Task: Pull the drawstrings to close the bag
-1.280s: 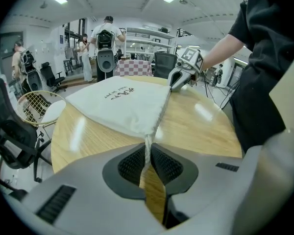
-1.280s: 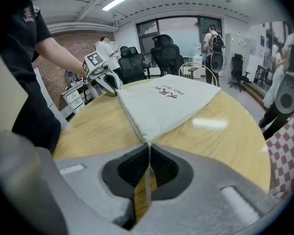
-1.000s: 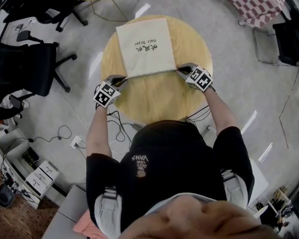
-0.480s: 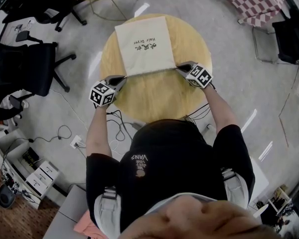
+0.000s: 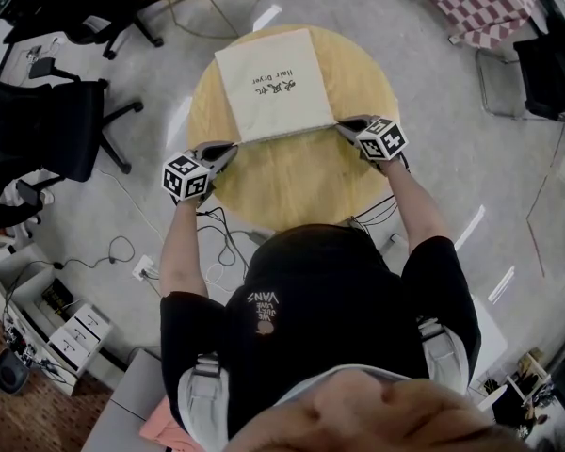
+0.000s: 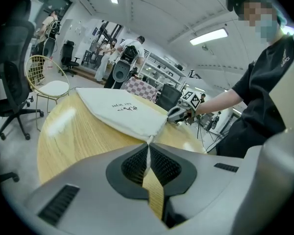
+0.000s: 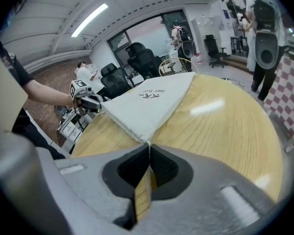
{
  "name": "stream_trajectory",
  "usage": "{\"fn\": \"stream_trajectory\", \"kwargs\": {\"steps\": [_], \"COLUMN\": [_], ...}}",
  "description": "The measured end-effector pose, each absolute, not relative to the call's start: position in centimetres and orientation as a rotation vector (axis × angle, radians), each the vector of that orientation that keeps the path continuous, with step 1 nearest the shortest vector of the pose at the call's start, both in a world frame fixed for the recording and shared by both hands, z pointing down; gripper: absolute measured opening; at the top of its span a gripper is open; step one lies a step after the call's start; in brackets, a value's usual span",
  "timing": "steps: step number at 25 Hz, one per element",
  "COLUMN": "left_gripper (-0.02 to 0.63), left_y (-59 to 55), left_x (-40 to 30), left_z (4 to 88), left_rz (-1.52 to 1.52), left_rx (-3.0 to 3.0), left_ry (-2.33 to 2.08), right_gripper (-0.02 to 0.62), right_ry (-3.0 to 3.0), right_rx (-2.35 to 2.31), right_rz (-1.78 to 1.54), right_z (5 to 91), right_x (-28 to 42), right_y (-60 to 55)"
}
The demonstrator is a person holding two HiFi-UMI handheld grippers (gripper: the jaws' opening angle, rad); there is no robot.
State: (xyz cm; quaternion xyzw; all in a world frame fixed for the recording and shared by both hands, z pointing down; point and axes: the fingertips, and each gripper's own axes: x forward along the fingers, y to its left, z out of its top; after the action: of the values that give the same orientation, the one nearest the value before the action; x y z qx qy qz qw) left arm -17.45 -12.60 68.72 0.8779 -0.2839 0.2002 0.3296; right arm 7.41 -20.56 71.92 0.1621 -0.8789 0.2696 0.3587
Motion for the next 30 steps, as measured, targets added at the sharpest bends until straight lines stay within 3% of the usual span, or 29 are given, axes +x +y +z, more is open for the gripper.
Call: {"fn": "stream_trajectory", "kwargs": {"steps": [30], "left_gripper": [0.014], "left_y": [-12.9], "left_x": [-18.6], "left_z": [64.3], "left_rz": [0.337], "left_rx": [2.252], "left_ry": [-0.936], "right_gripper": [0.000], "right_ry": [-2.356], "right_rx": [0.731], "right_rz": [0.747], "right_z": [66.2], "right_x": [9.2], "right_y": [-21.0]}}
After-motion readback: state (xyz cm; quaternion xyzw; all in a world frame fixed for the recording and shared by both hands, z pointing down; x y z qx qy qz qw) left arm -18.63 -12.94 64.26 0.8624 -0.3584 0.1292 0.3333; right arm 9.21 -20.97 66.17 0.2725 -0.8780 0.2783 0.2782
